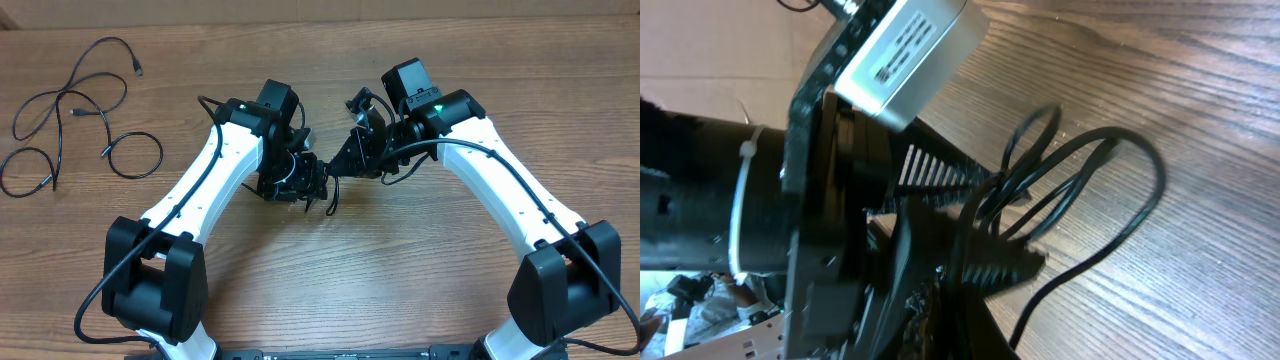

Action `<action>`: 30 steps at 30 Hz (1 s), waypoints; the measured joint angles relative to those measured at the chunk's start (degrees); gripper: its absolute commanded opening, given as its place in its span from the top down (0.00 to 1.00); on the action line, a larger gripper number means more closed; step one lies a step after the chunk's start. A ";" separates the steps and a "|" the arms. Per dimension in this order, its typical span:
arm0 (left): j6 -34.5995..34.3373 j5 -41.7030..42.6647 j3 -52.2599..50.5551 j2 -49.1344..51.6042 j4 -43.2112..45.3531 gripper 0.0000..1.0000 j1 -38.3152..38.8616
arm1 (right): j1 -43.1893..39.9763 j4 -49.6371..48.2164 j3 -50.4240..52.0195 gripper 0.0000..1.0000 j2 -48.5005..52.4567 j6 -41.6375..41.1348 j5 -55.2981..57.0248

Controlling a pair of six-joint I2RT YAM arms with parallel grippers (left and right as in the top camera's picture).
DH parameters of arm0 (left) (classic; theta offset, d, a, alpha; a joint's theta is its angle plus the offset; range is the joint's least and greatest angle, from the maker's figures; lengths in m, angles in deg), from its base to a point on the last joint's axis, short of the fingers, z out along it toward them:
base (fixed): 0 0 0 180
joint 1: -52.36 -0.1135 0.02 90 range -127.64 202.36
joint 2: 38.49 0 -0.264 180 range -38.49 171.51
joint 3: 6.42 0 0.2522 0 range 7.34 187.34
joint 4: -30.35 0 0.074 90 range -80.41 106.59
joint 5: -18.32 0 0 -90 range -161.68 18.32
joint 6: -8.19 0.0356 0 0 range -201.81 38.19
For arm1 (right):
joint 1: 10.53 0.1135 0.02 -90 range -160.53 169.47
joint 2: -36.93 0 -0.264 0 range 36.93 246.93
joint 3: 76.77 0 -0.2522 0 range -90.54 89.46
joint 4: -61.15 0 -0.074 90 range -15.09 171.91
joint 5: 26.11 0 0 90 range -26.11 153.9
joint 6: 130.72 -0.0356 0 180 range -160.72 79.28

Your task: Untangle cables

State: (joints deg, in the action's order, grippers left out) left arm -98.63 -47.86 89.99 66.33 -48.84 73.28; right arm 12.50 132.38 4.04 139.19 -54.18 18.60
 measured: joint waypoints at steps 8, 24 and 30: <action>-9.18 -21.57 0.00 0.00 -3.34 0.44 -0.74 | 0.00 0.26 0.00 0.96 0.00 -0.02 -0.81; -3.80 -8.39 0.00 0.07 -0.11 0.23 -5.86 | -0.02 0.11 0.00 0.96 0.00 0.00 -0.68; -2.54 -8.17 0.00 3.10 -0.13 0.49 -3.19 | 0.00 0.11 0.00 0.96 0.00 -0.02 -0.70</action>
State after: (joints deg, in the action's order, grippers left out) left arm -101.16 -56.04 89.99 69.43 -48.97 70.09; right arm 12.50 132.49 4.04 139.19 -54.20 17.90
